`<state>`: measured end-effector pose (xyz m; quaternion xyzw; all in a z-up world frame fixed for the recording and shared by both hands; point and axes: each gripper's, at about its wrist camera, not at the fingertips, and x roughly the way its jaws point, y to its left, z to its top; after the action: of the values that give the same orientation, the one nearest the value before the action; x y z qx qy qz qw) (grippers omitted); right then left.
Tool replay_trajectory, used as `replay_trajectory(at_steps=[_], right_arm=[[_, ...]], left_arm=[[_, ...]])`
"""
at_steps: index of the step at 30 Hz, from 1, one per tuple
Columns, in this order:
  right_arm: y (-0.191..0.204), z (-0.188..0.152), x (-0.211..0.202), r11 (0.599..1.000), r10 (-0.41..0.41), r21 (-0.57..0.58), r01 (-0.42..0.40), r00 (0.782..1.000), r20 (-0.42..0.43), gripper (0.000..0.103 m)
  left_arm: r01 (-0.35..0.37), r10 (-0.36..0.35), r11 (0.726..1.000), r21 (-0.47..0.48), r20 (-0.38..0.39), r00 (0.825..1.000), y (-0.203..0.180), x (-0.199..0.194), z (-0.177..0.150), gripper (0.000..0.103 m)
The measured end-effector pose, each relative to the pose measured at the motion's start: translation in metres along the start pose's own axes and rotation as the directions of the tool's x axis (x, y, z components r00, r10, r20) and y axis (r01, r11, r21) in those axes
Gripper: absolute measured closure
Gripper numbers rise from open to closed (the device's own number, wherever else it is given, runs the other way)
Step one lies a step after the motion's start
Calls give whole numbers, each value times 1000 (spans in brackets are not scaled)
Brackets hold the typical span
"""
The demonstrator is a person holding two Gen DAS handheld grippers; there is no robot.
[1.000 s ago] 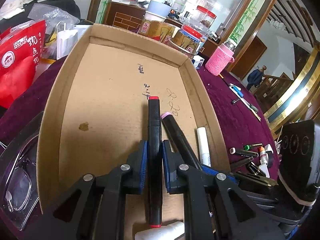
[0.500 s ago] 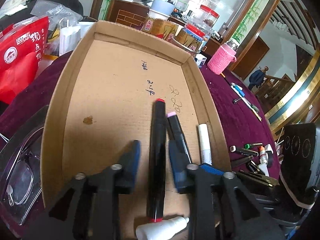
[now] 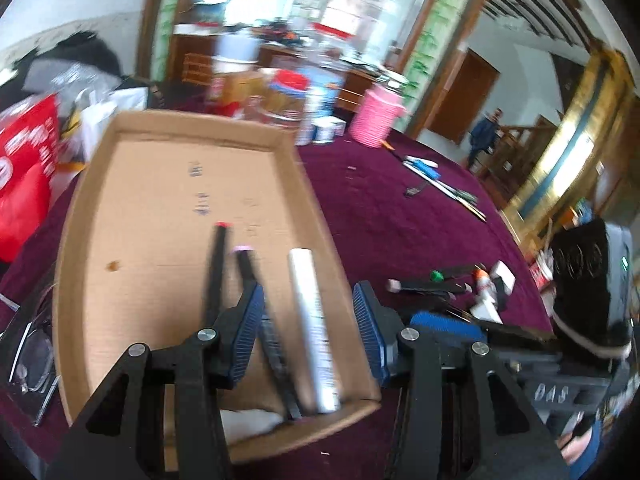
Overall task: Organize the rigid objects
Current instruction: 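Lower both markers into the tray and open both tools, then grasp the white square charger with the right tool while the left returns to the table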
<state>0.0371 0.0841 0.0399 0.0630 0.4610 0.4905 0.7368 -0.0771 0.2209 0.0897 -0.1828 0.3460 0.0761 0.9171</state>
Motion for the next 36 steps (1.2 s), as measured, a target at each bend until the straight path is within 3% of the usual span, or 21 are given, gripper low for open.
replay_trajectory(at_steps=[3,5,7,8,9,12,16,20,21,24,27,28,29,31,32,33,35,36], right_arm=[[-25,0,-32,999,-33,32,32,999,37,73],[-62,2,-68,990,-96,109,87,992,81,65],[-75,2,-80,985,-118,141,104,988,95,59],[-106,2,-107,964,-181,220,151,975,127,58],[-106,2,-107,964,-181,220,151,975,127,58],[-156,-2,-140,897,-315,363,251,940,129,49],[-212,-7,-162,788,-412,530,312,908,78,49],[-240,6,-149,725,-455,587,360,890,16,49],[-240,6,-149,725,-455,587,360,890,16,49],[-249,16,-132,687,-504,585,432,862,-44,49],[-253,32,-113,673,-556,545,500,828,-73,43],[-251,41,-103,667,-608,490,561,790,-77,43],[-250,41,-100,673,-624,449,588,777,-82,43],[-250,41,-97,679,-635,412,607,768,-84,46],[-248,41,-95,689,-643,371,622,761,-84,54],[-247,39,-96,703,-637,347,620,767,-78,55],[-248,27,-109,749,-592,327,577,804,-63,59],[-248,27,-109,749,-592,327,577,804,-63,59]], left_arm=[[37,-36,998,50,-10,999,-25,0,-1,58],[67,-65,995,80,-25,998,-41,4,-4,55],[82,-79,991,110,-34,996,-56,5,-7,55],[91,-87,988,126,-39,995,-63,7,-9,55],[103,-98,985,141,-46,994,-70,8,-11,55],[142,-132,976,163,-67,989,-84,14,-17,55],[162,-148,970,181,-91,985,-93,21,-24,55],[172,-154,967,190,-108,982,-94,23,-30,55],[172,-153,966,192,-111,982,-94,23,-32,55],[174,-155,965,195,-109,982,-92,20,-36,55],[176,-156,965,193,-113,981,-90,21,-38,55],[175,-155,966,191,-113,981,-90,21,-39,55],[174,-154,966,191,-115,981,-90,22,-39,55],[173,-153,966,194,-116,981,-90,22,-40,55],[175,-154,965,196,-115,981,-91,22,-40,55],[178,-156,963,200,-116,981,-92,21,-41,55],[184,-161,961,206,-121,979,-94,22,-42,55],[189,-166,960,208,-124,978,-95,23,-42,55]])
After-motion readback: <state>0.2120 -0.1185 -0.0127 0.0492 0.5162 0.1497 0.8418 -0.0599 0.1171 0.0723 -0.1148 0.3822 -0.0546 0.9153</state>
